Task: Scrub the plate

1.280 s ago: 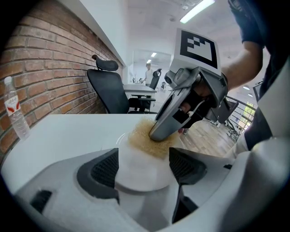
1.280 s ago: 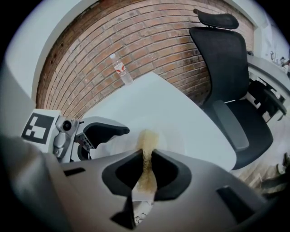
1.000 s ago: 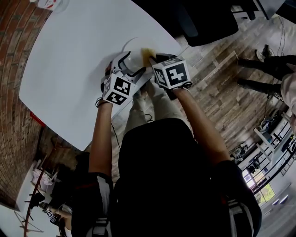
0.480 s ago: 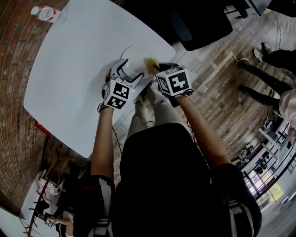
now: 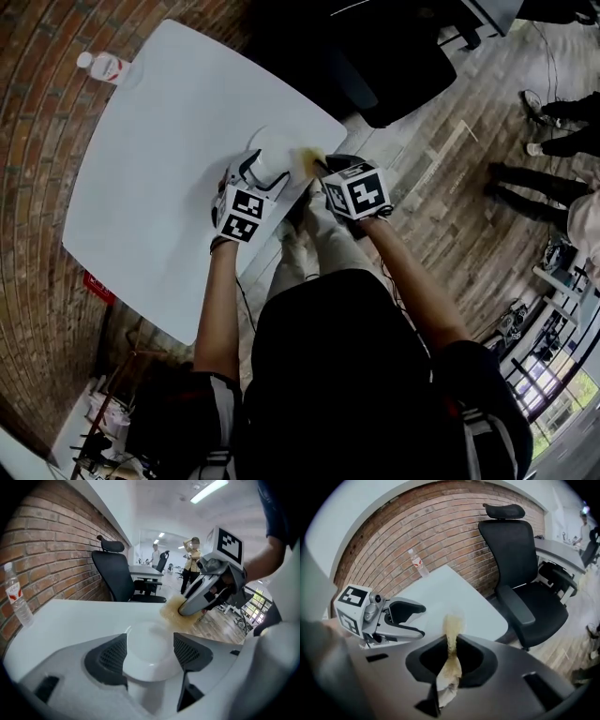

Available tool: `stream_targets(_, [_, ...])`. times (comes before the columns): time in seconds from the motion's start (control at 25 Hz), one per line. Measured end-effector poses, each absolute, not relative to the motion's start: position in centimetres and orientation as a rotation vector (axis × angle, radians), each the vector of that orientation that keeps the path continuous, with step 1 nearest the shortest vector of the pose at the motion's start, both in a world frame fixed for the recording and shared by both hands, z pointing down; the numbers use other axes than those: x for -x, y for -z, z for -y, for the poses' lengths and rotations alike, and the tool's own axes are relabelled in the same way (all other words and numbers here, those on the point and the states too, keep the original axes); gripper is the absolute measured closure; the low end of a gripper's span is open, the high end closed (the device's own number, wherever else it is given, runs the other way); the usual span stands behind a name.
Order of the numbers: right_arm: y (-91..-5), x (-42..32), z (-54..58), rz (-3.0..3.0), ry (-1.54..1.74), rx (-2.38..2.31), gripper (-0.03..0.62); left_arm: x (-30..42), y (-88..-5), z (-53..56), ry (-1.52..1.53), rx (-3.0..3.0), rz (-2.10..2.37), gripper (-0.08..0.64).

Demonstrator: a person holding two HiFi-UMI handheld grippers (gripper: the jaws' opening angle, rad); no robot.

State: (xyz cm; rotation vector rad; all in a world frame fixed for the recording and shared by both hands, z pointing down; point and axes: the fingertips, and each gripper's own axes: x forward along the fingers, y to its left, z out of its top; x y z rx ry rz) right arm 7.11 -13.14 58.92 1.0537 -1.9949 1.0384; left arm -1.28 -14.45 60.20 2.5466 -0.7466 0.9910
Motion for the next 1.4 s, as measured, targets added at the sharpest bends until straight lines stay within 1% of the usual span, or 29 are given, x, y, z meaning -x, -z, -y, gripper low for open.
stream_targets(0.08, [-57.8,-6.8,13.6,2.049,-1.016,-1.066,0.552,1.1,-57.9,15.0,-0.945,-2.578,0.773,0.25])
stream_targets(0.2, [-56.0,-6.7,14.2,2.091,-0.993,-1.1,0.552,1.4,-55.1,15.6,-0.88,-2.619,0.835,0.334])
stream_targets(0.36, [-53.4,-6.5,14.9,2.141,-0.945,-1.148,0.552,1.9,-52.2,15.9,-0.834,-2.674,0.917,0.389])
stream_targets(0.52, [-51.2,-6.3,14.5,2.169,-0.91,-1.185,0.552,2.0,-49.7,15.0,-0.749,-2.699,0.946,0.487])
stream_targets(0.72, [-48.7,-5.4,14.3,2.2,-0.857,-1.232,0.552,2.1,-46.1,14.7,-0.663,-2.752,0.983,0.514])
stream_targets(0.96, [-45.1,-4.2,13.4,2.262,-0.791,-1.281,0.552,2.7,-41.3,13.6,-0.483,-2.781,1.019,0.537])
stream_targets(1.16, [-41.6,-3.3,12.8,2.326,-0.722,-1.344,0.552,3.5,-36.4,12.6,-0.287,-2.756,1.023,0.54])
stream_targets(1.4, [-37.1,-2.6,11.7,2.408,-0.614,-1.427,0.552,4.7,-33.3,10.8,-0.232,-2.778,1.019,0.54])
